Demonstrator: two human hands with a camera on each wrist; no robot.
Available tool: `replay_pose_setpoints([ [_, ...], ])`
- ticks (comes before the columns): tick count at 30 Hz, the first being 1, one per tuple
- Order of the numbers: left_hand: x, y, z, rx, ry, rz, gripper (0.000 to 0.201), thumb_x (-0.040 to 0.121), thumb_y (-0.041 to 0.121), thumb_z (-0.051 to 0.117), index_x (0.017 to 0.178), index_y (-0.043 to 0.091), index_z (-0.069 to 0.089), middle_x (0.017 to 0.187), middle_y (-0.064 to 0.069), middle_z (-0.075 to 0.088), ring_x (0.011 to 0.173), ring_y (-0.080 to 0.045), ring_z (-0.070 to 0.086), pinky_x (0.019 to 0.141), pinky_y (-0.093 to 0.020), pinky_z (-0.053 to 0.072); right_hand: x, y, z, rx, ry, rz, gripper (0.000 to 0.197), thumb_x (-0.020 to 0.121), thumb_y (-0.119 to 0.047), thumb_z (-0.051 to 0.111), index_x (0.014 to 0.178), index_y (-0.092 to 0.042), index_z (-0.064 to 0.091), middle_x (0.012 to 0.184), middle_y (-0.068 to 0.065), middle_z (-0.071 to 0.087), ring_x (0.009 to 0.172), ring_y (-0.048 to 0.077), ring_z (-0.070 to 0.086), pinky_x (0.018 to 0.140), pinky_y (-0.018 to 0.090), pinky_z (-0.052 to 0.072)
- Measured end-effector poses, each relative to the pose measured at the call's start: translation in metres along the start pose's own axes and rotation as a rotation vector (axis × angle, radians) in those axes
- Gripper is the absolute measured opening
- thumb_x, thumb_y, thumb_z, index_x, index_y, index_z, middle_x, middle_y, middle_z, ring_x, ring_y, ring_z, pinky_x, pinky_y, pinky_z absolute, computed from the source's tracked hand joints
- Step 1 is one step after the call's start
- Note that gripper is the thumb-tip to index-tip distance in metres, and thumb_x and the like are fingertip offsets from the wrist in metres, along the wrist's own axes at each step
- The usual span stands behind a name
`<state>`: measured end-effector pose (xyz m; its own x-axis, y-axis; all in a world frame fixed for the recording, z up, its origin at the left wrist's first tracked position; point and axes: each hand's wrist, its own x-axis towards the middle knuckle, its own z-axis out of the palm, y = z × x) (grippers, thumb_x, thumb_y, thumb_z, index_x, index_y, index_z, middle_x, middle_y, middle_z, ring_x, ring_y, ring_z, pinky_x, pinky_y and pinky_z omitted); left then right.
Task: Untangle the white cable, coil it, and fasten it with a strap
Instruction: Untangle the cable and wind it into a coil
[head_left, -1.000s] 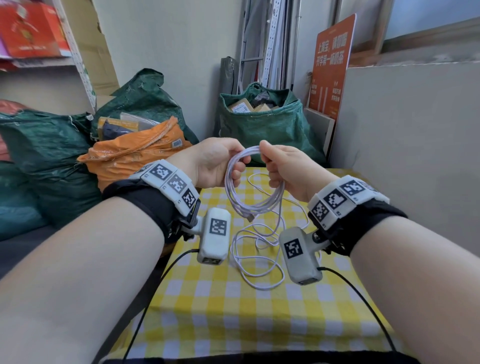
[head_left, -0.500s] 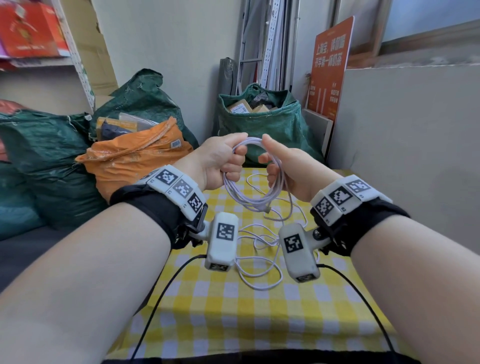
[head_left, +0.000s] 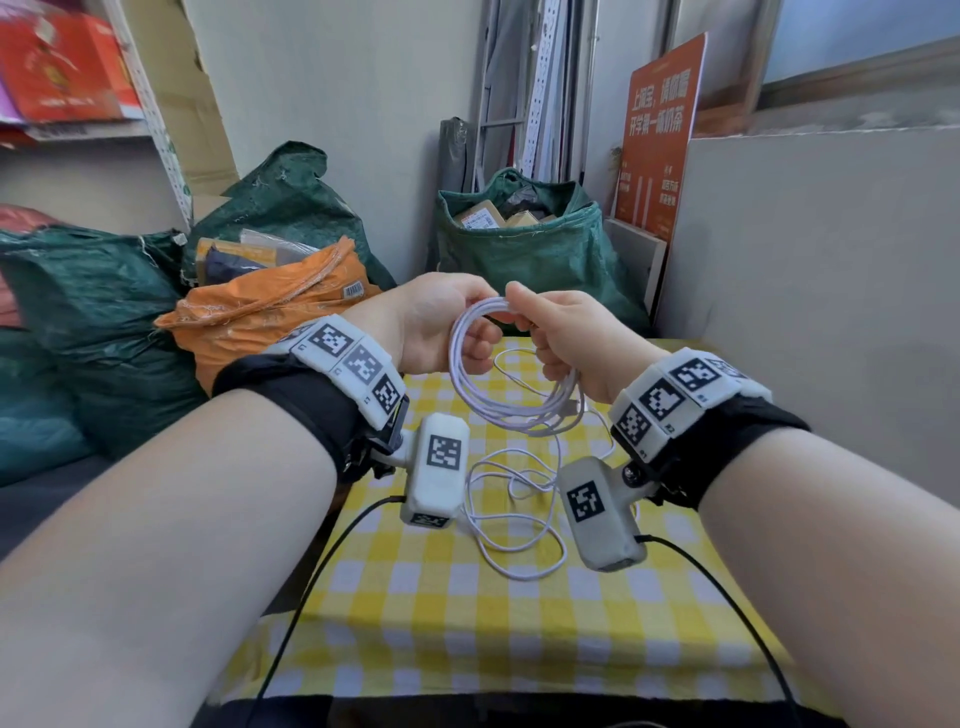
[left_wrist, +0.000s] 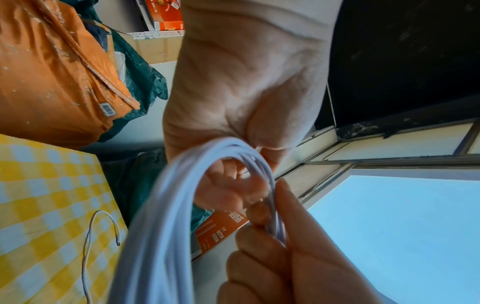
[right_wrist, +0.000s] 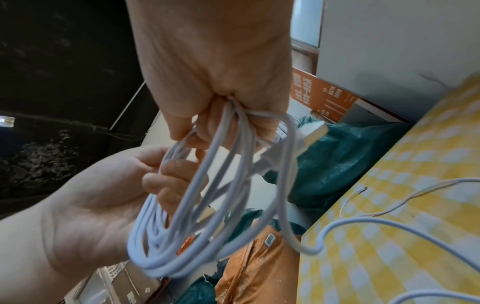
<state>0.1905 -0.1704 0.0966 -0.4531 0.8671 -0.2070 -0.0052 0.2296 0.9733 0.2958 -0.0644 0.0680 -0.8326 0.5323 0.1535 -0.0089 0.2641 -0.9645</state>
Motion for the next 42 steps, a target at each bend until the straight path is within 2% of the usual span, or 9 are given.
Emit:
replay_pose_setpoints([
  [8, 0.004, -0.001, 0.007, 0.089, 0.054, 0.009, 0.050, 0.098, 0.049, 0.038, 0.060, 0.017, 0.037, 0.042, 0.008, 0.021, 0.033, -0.006, 0.015, 0.035, -0.017, 0.015, -0.001, 0.001, -0.002, -0.004, -0.004, -0.079, 0.030, 0.091, -0.039, 0.058, 0.086, -0.012, 0.048, 0.057, -0.002, 0.036, 0.041, 0.008, 0.030, 0.040, 0.020, 0.029],
  [15, 0.008, -0.007, 0.003, -0.192, 0.119, 0.102, 0.050, 0.100, 0.043, 0.037, 0.056, 0.019, 0.029, 0.039, 0.008, 0.019, 0.029, -0.007, 0.013, 0.034, -0.018, 0.012, 0.000, 0.013, -0.018, -0.020, -0.062, 0.069, 0.034, 0.084, -0.031, 0.068, 0.060, -0.018, 0.050, 0.053, -0.003, 0.050, 0.050, 0.016, 0.042, 0.044, 0.022, 0.032],
  [20, 0.012, -0.012, 0.001, -0.339, 0.165, 0.163, 0.050, 0.100, 0.041, 0.039, 0.056, 0.019, 0.029, 0.038, 0.008, 0.018, 0.029, -0.008, 0.014, 0.034, -0.017, 0.014, -0.001, 0.014, -0.020, 0.100, 0.007, 0.165, 0.025, 0.077, -0.046, 0.072, 0.076, -0.022, 0.062, 0.077, -0.004, 0.063, 0.080, 0.018, 0.059, 0.075, 0.033, 0.047],
  [27, 0.016, -0.017, -0.004, -0.499, 0.225, 0.175, 0.050, 0.099, 0.039, 0.040, 0.054, 0.020, 0.030, 0.037, 0.007, 0.019, 0.028, -0.008, 0.013, 0.034, -0.017, 0.014, 0.001, 0.015, -0.020, 0.208, 0.046, 0.308, 0.039, 0.071, -0.059, 0.071, 0.084, -0.024, 0.061, 0.078, -0.002, 0.055, 0.079, 0.018, 0.052, 0.087, 0.037, 0.046],
  [32, 0.018, -0.019, -0.006, -0.604, 0.270, 0.193, 0.049, 0.100, 0.039, 0.038, 0.055, 0.019, 0.030, 0.038, 0.007, 0.019, 0.029, -0.009, 0.013, 0.034, -0.019, 0.013, 0.000, 0.017, -0.016, 0.354, 0.102, 0.339, 0.057, 0.070, -0.068, 0.066, 0.102, -0.021, 0.058, 0.114, 0.006, 0.061, 0.107, 0.023, 0.059, 0.096, 0.041, 0.042],
  [34, 0.019, -0.019, -0.006, -0.643, 0.291, 0.195, 0.049, 0.100, 0.039, 0.038, 0.055, 0.020, 0.029, 0.038, 0.007, 0.018, 0.029, -0.009, 0.013, 0.034, -0.020, 0.013, 0.002, 0.018, -0.013, 0.351, 0.075, 0.395, 0.088, 0.064, -0.079, 0.059, 0.124, -0.016, 0.054, 0.118, 0.009, 0.066, 0.109, 0.025, 0.061, 0.103, 0.044, 0.034],
  [37, 0.020, -0.020, -0.005, -0.690, 0.296, 0.178, 0.049, 0.100, 0.040, 0.038, 0.055, 0.020, 0.028, 0.037, 0.007, 0.018, 0.028, -0.009, 0.013, 0.033, -0.019, 0.012, 0.003, 0.016, -0.010, 0.322, -0.002, 0.429, 0.098, 0.064, -0.088, 0.044, 0.127, -0.013, 0.054, 0.117, 0.010, 0.068, 0.107, 0.024, 0.064, 0.110, 0.052, 0.017],
  [39, 0.020, -0.022, -0.004, -0.708, 0.302, 0.169, 0.049, 0.100, 0.039, 0.037, 0.056, 0.020, 0.029, 0.037, 0.007, 0.018, 0.028, -0.009, 0.013, 0.033, -0.019, 0.012, 0.002, 0.014, -0.010, 0.341, -0.026, 0.436, 0.096, 0.067, -0.087, 0.041, 0.120, -0.009, 0.056, 0.117, 0.010, 0.068, 0.102, 0.022, 0.065, 0.110, 0.052, 0.018],
  [42, 0.020, -0.024, -0.002, -0.713, 0.305, 0.160, 0.048, 0.100, 0.040, 0.037, 0.056, 0.020, 0.029, 0.037, 0.007, 0.018, 0.028, -0.009, 0.013, 0.033, -0.019, 0.013, 0.000, 0.009, -0.006, 0.316, -0.029, 0.400, 0.085, 0.072, -0.082, 0.042, 0.114, -0.010, 0.058, 0.127, 0.010, 0.063, 0.108, 0.019, 0.062, 0.086, 0.033, 0.036],
])
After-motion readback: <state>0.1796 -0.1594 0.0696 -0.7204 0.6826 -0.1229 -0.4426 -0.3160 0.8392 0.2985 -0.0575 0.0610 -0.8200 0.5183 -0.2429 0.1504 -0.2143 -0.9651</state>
